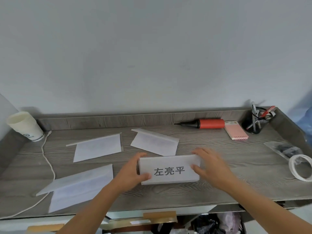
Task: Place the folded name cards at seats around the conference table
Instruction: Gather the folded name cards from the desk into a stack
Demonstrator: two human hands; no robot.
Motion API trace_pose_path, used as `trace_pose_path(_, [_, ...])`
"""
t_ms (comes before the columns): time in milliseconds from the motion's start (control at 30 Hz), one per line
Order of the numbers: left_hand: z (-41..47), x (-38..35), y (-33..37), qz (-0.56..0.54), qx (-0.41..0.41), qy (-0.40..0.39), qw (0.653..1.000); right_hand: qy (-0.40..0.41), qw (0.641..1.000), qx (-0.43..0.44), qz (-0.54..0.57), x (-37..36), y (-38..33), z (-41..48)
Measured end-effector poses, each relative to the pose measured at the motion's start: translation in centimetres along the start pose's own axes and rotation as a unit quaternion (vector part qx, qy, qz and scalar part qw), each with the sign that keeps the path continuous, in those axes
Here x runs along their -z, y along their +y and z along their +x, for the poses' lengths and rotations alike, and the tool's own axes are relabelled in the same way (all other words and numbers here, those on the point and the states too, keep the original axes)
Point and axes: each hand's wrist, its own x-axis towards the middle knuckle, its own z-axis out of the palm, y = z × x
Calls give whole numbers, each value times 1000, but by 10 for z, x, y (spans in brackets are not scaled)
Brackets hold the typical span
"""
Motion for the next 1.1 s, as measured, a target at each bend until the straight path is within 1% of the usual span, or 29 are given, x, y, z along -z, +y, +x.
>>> trace_pose_path(67, [-5, 8, -2, 44, -12, 26, 999, 26, 998, 29, -57, 3, -10, 1])
trace_pose_path(133, [-16, 22, -7, 96, -39, 65, 993, 43, 995, 66, -68, 3, -23, 5])
trace_pose_path(200, [-31, 39, -18, 161, -56, 94, 981, 33, 992, 96, -70, -2, -39, 10])
trace_pose_path(267, [-46, 58, -34, 238, -35, 113, 964, 5, 992, 107, -69, -7, -55, 16])
trace_pose_path(367, [-70, 82, -59, 357, 34, 120, 926, -29, 989, 115, -89, -14, -71, 24])
trace_pose_path(433, [-85, 89, -80, 380, 69, 130, 913, -36, 987, 116, -104, -15, -76, 26])
trace_pose_path(467, [-90, 90, -91, 384, 73, 142, 909, -35, 987, 113, -107, -14, -77, 25])
trace_pose_path(600, [-98, 95, -119, 415, 23, 227, 881, -35, 988, 112, -105, -11, -77, 24])
trace_pose_path(667, [-97, 96, -116, 430, 12, 243, 870, -54, 989, 107, -88, -10, -77, 27])
trace_pose_path(733, [-98, 95, -103, 424, -7, 263, 866, -62, 991, 101, -53, -6, -79, 28])
trace_pose_path(767, [-99, 94, -96, 415, -21, 275, 867, -52, 993, 103, -32, -4, -79, 28])
trace_pose_path(833, [-99, 94, -77, 402, -64, 313, 858, 5, 993, 115, 27, 3, -84, 26])
trace_pose_path(900, [-98, 93, -52, 393, -120, 363, 836, 50, 984, 110, 128, 14, -94, 22])
trace_pose_path(933, [-97, 92, -37, 391, -149, 382, 824, 41, 973, 95, 204, 21, -100, 21])
trace_pose_path(1000, [-94, 86, -9, 383, -207, 416, 798, -21, 930, 54, 362, 36, -114, 20])
trace_pose_path(1067, [-87, 74, 16, 368, -263, 431, 781, -76, 882, 4, 466, 49, -122, 21])
trace_pose_path(1100, [-82, 66, 26, 360, -287, 431, 776, -84, 864, -18, 496, 54, -124, 21])
